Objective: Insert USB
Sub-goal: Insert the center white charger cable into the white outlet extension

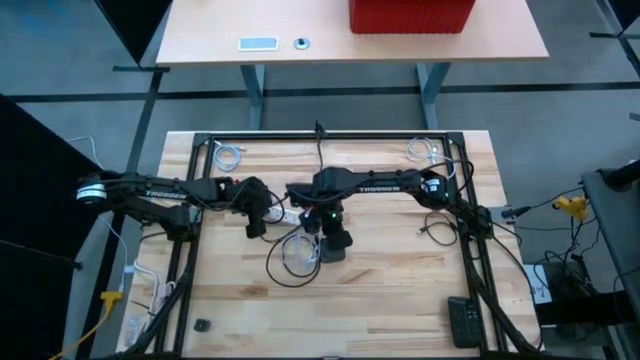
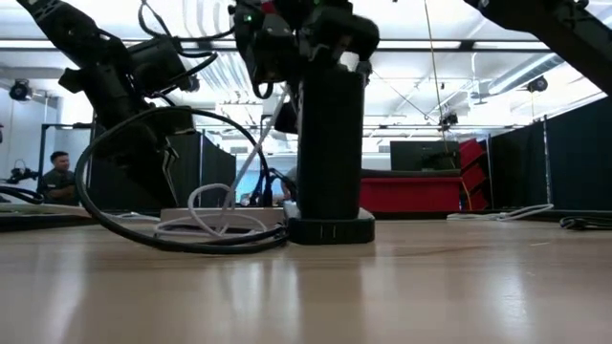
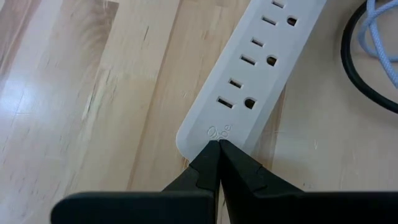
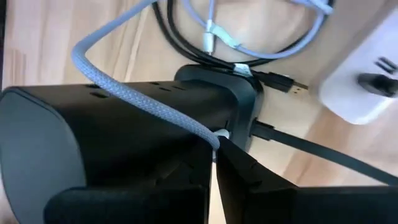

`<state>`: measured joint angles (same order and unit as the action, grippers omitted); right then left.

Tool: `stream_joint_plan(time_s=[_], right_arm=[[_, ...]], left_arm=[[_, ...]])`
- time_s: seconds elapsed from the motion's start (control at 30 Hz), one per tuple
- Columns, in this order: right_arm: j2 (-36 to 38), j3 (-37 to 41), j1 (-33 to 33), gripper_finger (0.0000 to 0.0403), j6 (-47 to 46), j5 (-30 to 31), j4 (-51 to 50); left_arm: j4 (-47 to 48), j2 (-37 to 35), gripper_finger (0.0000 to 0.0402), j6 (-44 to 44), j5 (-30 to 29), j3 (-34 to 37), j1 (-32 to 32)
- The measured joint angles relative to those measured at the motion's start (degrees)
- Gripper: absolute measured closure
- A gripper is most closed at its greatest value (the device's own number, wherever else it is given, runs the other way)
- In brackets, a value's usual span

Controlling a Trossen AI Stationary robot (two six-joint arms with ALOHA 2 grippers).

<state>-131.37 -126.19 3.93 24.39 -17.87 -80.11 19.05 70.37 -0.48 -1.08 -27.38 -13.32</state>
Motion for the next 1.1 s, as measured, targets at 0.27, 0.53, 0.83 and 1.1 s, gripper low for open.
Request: stream_joint_plan(time_s=[0.27,0.53,0.83,1.1], right_arm=[[1.72,0.00,1.56,0.0403,6.17,4.85,2.50],[1.38,-0.02,5.94,0.0403,24.39,7.94,14.86],[-2.15,-0.02,5.18,0.0403,42.74,6.15,16.30],[-2.29,-0.02,5.70,0.0403,54.10,-0.16,17.53]], left_arm=[[0.00,0.00,0.0402,0.72,0.00,0.00,0.00],[-0.04,0.00,0.0402,1.48,0.03,0.00,0.00],[-0.11,0.00,0.0402,1.03,0.09,0.00,0.04],[-0.30,0.00,0.0402,0.07,0.12,0.00,0.09]])
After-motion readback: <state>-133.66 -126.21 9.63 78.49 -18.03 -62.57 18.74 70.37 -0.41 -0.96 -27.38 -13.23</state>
